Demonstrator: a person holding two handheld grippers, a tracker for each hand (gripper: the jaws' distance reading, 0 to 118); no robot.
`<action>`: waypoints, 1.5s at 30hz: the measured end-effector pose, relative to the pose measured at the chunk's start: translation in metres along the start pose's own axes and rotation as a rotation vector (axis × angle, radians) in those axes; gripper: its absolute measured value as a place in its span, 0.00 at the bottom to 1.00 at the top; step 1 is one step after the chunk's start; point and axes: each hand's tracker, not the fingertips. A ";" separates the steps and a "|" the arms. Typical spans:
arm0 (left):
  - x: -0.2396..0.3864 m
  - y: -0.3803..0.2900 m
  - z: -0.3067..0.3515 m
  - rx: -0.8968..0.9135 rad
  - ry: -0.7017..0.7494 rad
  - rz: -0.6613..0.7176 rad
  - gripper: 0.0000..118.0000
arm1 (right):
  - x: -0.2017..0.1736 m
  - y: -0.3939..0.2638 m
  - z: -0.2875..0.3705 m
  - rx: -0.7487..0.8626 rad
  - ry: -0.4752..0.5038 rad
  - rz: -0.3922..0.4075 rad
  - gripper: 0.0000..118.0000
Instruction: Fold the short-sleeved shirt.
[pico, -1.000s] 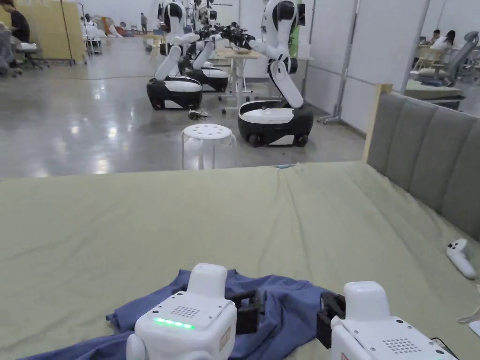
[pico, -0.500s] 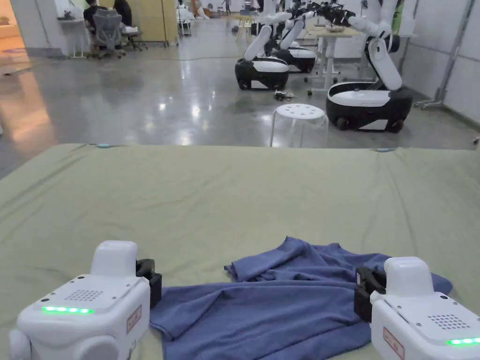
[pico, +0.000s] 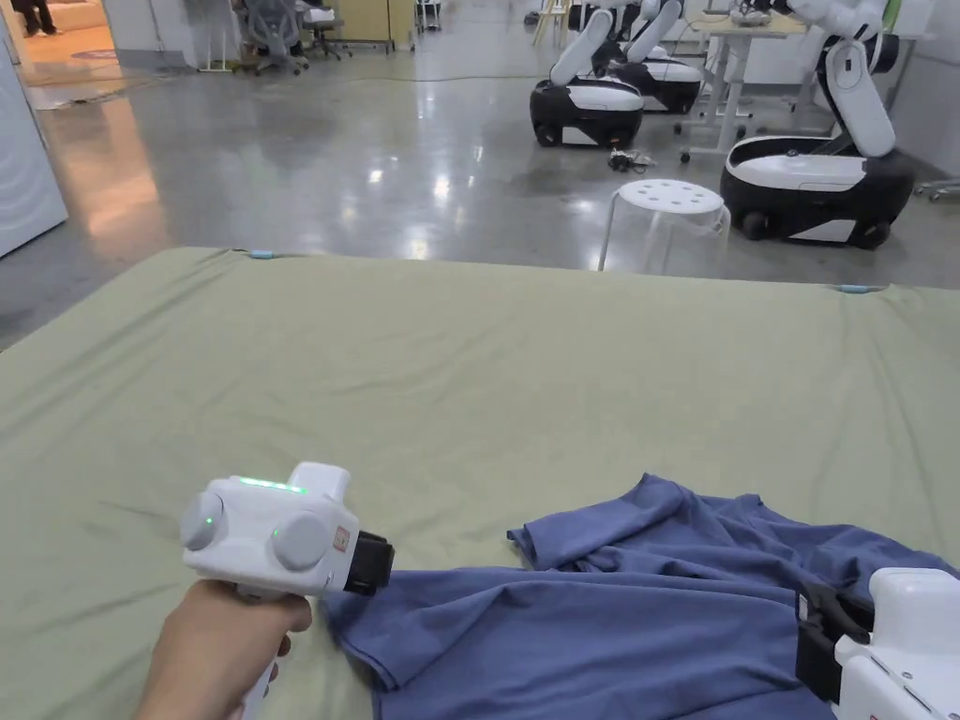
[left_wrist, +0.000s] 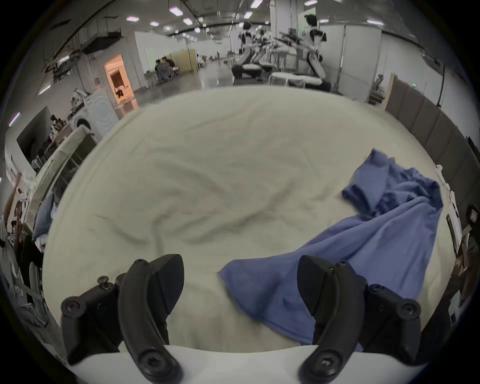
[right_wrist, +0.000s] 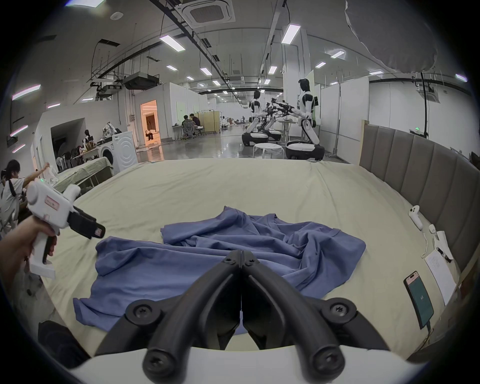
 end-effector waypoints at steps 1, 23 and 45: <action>0.002 -0.006 -0.009 -0.012 -0.006 0.014 0.77 | 0.002 0.000 -0.003 -0.005 -0.003 -0.001 0.01; 0.044 -0.018 0.082 0.279 -0.147 -0.002 0.07 | 0.196 0.045 -0.065 -0.186 -0.278 -0.090 0.05; 0.036 0.009 0.074 0.305 -0.124 0.021 0.06 | 0.221 0.080 -0.106 -0.276 -0.170 -0.117 0.06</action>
